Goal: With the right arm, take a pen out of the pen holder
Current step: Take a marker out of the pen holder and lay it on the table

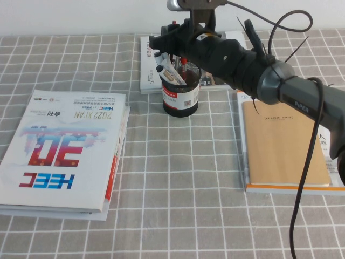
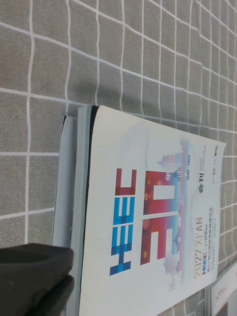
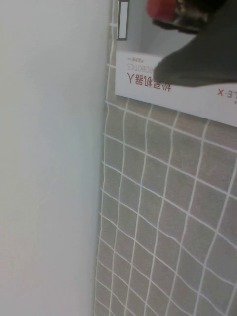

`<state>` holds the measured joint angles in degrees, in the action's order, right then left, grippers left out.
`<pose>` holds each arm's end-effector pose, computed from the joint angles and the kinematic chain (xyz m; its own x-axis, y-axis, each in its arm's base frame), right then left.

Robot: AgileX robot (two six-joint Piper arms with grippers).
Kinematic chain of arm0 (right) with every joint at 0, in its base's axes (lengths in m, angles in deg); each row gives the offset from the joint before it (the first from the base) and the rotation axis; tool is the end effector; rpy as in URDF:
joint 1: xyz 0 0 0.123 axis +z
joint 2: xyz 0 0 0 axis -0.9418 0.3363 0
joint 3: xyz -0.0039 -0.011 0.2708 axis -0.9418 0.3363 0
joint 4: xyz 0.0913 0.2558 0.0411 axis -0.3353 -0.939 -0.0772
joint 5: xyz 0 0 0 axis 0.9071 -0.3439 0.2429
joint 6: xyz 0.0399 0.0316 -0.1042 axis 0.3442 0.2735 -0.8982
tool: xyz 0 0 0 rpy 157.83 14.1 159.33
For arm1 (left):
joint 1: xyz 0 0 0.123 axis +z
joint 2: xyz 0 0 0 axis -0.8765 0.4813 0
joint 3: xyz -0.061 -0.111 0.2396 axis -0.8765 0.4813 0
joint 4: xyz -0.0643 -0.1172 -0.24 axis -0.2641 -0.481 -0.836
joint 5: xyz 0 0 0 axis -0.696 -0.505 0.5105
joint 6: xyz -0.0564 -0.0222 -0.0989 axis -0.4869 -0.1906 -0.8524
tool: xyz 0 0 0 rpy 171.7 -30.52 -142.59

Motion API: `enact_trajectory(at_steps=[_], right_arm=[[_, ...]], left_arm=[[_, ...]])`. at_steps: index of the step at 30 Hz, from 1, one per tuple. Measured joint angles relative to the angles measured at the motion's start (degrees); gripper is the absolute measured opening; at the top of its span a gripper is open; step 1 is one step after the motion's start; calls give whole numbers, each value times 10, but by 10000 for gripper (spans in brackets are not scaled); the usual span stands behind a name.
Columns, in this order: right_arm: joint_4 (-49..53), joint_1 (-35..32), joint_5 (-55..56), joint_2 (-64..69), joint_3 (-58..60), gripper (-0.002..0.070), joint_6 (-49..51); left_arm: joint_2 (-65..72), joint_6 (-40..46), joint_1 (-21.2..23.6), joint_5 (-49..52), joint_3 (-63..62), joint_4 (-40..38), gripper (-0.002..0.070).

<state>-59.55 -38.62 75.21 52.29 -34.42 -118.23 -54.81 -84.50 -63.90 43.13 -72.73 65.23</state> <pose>0.5054 0.3078 0.2305 -0.3071 0.1553 -0.9389 -0.4246 0.8606 0.2812 0.1131 -0.0078 0.1624 -0.3026 0.0358 -0.9524 0.0733 0.9972 0.0141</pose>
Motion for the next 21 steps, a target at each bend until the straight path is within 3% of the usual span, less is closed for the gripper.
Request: enact_trajectory(at_steps=[10, 21], right_arm=[[14, 0, -23, -8, 0, 13, -3], [41, 0, -63, -36, 0, 5, -6]], left_arm=[[0, 0, 0, 0, 0, 0, -5], [0, 0, 0, 0, 0, 0, -5]])
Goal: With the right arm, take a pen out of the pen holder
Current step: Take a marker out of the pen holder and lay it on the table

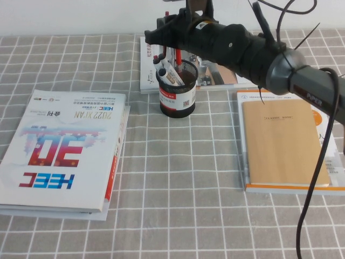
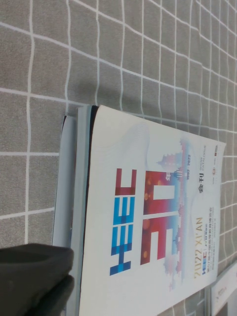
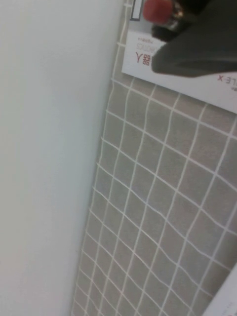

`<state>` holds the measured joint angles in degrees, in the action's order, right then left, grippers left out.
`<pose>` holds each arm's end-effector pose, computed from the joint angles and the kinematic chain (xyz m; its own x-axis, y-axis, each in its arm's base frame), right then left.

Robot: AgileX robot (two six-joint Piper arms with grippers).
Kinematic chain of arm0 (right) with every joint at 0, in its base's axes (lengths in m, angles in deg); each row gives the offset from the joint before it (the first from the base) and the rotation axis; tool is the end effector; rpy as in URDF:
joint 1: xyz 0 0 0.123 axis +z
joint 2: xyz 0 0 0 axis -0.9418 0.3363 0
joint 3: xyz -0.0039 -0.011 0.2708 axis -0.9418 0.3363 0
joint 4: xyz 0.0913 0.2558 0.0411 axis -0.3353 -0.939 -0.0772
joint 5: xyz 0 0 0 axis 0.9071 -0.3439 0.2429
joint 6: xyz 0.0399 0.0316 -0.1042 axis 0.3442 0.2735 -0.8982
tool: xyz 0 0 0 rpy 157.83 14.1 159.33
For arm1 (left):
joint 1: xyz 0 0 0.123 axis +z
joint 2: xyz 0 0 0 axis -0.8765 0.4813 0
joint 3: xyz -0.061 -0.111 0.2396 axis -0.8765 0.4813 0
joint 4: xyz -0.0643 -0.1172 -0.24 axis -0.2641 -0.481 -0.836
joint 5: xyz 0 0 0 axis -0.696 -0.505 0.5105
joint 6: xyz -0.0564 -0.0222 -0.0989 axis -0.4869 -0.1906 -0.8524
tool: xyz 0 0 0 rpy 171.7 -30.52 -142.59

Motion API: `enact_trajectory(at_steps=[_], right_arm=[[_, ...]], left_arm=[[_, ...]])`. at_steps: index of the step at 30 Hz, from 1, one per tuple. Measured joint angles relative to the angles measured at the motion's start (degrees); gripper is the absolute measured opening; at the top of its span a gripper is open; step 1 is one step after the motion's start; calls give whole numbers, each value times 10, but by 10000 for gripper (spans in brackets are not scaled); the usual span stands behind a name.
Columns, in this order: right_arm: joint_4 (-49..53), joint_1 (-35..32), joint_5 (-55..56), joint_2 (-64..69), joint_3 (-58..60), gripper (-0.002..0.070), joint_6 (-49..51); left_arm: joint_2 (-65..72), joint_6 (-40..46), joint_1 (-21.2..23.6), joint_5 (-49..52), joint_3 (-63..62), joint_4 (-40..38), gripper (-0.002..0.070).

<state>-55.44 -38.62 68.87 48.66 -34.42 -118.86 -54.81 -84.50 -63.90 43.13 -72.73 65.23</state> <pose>0.4926 0.3102 0.2586 -0.2983 0.0664 -0.9522 -0.5069 0.8342 0.2170 0.1131 -0.0078 0.1624 -0.3026 0.0358 -0.9524 0.0733 0.9972 0.0141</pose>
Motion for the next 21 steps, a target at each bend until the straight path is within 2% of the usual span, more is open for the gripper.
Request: enact_trajectory(at_steps=[21], right_arm=[[57, -13, -80, -85, 0, 2, -6]], left_arm=[[0, 0, 0, 0, 0, 0, -5]])
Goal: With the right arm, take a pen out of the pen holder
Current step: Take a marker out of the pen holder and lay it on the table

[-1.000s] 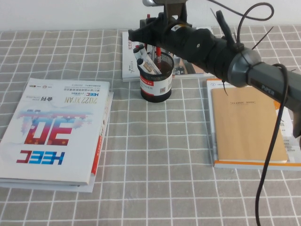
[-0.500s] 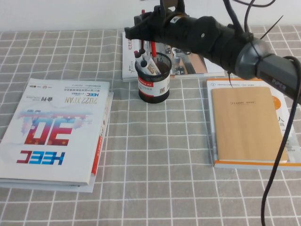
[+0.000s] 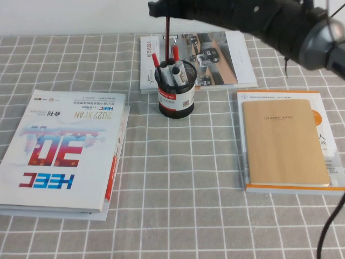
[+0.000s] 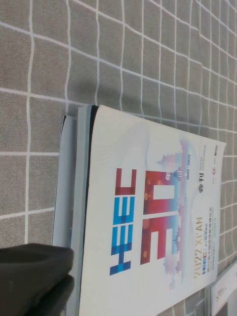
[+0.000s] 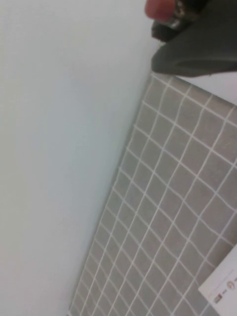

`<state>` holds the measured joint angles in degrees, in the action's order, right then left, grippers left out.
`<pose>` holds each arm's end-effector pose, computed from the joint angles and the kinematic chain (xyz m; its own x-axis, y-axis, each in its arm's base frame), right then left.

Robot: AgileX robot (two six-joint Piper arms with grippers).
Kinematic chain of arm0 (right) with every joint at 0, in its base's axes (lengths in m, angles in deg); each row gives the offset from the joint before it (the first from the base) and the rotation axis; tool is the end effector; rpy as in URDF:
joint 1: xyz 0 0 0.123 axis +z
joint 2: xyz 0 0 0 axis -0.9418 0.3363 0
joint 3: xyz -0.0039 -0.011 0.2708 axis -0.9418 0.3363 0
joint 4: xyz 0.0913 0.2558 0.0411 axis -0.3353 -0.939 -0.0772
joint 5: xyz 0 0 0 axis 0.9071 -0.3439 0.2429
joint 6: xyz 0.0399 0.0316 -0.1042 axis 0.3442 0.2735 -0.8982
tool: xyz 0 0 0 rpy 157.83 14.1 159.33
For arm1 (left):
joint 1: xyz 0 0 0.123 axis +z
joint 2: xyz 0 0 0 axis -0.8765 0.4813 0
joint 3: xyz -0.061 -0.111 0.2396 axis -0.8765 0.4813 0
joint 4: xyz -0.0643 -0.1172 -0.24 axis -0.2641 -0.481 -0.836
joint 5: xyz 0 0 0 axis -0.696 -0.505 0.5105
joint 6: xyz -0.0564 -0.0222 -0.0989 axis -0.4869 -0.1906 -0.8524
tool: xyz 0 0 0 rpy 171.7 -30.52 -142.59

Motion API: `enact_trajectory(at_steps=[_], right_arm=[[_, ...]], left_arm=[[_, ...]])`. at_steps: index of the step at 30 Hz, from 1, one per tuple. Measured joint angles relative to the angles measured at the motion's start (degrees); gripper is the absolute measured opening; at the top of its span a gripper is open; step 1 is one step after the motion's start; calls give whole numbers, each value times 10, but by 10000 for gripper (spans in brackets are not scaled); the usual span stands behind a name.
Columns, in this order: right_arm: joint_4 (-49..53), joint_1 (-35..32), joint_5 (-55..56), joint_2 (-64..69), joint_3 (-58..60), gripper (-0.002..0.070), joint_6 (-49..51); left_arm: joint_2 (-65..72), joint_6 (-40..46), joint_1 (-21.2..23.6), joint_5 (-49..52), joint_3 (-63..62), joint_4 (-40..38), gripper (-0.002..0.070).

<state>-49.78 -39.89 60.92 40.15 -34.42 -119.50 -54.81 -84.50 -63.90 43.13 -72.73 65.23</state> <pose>0.4700 0.2921 0.3299 -0.2165 -0.0161 -0.9762 -0.5834 0.8038 0.1161 0.1131 -0.0078 0.1624 -0.3026 0.0358 -0.9524 0.0733 0.9972 0.0141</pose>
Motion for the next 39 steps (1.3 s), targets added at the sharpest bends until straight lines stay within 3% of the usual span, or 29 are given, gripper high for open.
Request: enact_trajectory(at_steps=[12, 27, 39], right_arm=[[39, 0, -99, -123, 0, 2, 0], [80, 0, -511, -157, 0, 2, 149], [233, -8, -541, -53, 0, 2, 333]], left_arm=[[0, 0, 0, 0, 0, 0, -5], [0, 0, 0, 0, 0, 0, -5], [0, 0, 0, 0, 0, 0, -5]])
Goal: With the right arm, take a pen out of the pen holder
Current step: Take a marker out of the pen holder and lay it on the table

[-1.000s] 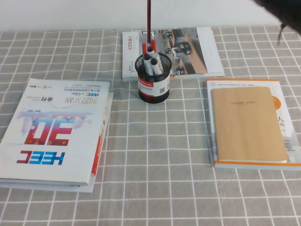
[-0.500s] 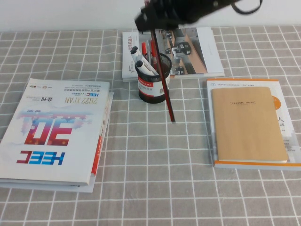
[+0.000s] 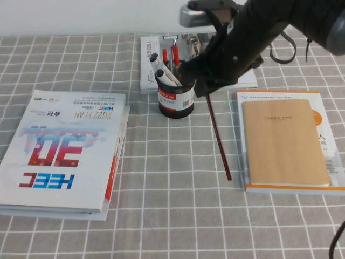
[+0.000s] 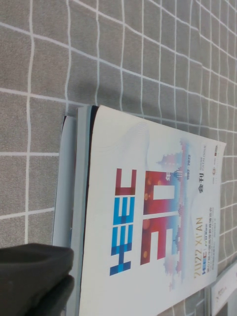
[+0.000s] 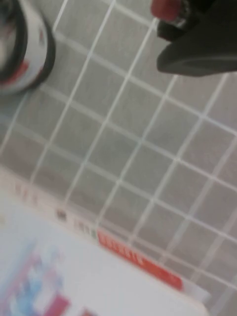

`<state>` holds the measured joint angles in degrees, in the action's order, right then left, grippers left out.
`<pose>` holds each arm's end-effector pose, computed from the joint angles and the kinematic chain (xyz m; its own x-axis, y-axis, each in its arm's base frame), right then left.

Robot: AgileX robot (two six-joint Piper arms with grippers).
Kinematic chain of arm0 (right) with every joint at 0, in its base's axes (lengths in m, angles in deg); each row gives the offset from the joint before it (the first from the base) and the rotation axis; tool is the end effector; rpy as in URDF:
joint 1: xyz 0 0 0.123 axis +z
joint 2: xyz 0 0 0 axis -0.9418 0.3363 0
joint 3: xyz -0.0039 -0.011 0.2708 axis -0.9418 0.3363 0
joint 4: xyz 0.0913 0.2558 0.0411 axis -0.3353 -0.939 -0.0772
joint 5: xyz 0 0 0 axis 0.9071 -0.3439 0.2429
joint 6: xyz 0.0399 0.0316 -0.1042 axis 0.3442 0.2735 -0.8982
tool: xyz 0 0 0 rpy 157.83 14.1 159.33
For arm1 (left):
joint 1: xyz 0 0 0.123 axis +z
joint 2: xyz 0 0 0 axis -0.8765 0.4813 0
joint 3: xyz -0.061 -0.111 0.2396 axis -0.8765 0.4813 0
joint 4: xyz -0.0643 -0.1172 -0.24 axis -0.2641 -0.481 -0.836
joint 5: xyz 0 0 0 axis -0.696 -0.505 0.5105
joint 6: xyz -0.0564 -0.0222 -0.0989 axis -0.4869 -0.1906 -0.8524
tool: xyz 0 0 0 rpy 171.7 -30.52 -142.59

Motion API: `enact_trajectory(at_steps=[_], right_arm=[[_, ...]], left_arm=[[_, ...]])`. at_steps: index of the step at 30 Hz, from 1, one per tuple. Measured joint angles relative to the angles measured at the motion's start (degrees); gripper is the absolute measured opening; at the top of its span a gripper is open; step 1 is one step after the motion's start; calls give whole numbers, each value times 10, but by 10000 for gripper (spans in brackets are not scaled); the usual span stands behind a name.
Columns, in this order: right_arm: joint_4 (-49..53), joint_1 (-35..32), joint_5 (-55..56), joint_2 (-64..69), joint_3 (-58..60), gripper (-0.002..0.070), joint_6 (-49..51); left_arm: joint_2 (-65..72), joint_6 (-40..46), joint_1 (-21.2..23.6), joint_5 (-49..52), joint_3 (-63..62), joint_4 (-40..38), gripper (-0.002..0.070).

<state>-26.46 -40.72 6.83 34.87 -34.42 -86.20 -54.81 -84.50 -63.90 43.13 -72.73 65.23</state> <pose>0.3992 0.2531 0.2912 -0.8390 -0.3029 -0.4520 -0.4426 0.8631 0.2432 0.1131 -0.0078 0.1624 -0.3026 0.0358 -0.9524 0.0733 0.9972 0.0141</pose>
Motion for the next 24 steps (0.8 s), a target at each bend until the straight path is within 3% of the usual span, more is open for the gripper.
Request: enact_trajectory(at_steps=[8, 24], right_arm=[[16, -39, 49, 70, 0, 2, 64], [-18, -47, 81, 144, 0, 2, 57]], left_arm=[[0, 0, 0, 0, 0, 0, -5], [0, 0, 0, 0, 0, 0, -5]])
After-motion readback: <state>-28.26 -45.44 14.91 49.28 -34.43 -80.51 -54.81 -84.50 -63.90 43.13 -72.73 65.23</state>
